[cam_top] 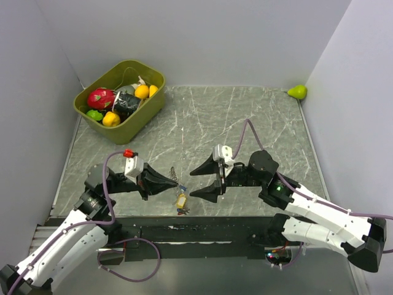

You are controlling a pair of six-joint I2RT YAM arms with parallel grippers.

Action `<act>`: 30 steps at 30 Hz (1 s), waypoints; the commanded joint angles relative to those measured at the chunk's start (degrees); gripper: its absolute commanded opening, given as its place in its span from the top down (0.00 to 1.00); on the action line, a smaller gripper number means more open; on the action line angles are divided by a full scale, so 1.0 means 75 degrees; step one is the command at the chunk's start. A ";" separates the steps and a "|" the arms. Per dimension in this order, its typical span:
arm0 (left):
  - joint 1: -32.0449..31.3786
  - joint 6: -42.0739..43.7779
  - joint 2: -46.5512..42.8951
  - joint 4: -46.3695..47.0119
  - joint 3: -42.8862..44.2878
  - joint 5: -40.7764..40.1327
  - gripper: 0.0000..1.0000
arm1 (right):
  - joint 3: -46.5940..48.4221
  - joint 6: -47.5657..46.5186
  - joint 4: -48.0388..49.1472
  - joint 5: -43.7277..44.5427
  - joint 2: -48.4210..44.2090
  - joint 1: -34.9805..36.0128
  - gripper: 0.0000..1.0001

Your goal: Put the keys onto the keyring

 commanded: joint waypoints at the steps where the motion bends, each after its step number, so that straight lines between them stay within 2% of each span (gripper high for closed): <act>1: -0.0305 -0.1205 -0.0077 0.2648 -0.0321 -0.0003 0.99 | -0.0022 0.0453 0.1178 -0.0652 0.0076 -0.0034 0.36; 4: -0.0563 -0.1475 0.0110 0.3329 -0.0509 -0.0120 0.99 | -0.0010 0.0617 0.1518 -0.0888 0.0299 -0.0045 0.41; 9: -0.1148 -0.1124 0.0496 0.3248 -0.0287 -0.0389 0.99 | 0.0025 0.0700 0.1612 -0.1017 0.0475 -0.0057 0.46; 12: -0.1383 -0.0878 0.0649 0.3096 -0.0135 -0.0472 0.99 | -0.0022 0.0665 0.1542 -0.0959 0.0417 -0.0045 0.54; 16: -0.1525 -0.0678 0.0767 0.3025 -0.0041 -0.0542 0.99 | -0.0115 0.0641 0.1413 -0.0830 0.0276 -0.0045 0.72; 17: -0.1548 -0.0643 0.0779 0.3037 -0.0041 -0.0554 0.99 | -0.0150 0.0618 0.1367 -0.0795 0.0195 -0.0045 0.74; 20: -0.1595 -0.0503 0.0697 0.2897 0.0041 -0.0682 0.99 | -0.0244 0.0606 0.1238 -0.0584 0.0019 -0.0045 0.71; 22: -0.1618 -0.0421 0.0650 0.2756 0.0053 -0.0741 0.99 | -0.0291 0.0641 0.1179 -0.0514 -0.0075 -0.0045 0.62; 24: -0.1619 -0.0374 0.0591 0.2721 0.0041 -0.0800 0.99 | -0.0362 0.0665 0.1214 -0.0502 -0.0227 -0.0045 0.58; 30: -0.1642 -0.0456 0.0603 0.2849 0.0029 -0.0753 0.99 | -0.0467 0.0700 0.1214 -0.0454 -0.0252 -0.0045 0.55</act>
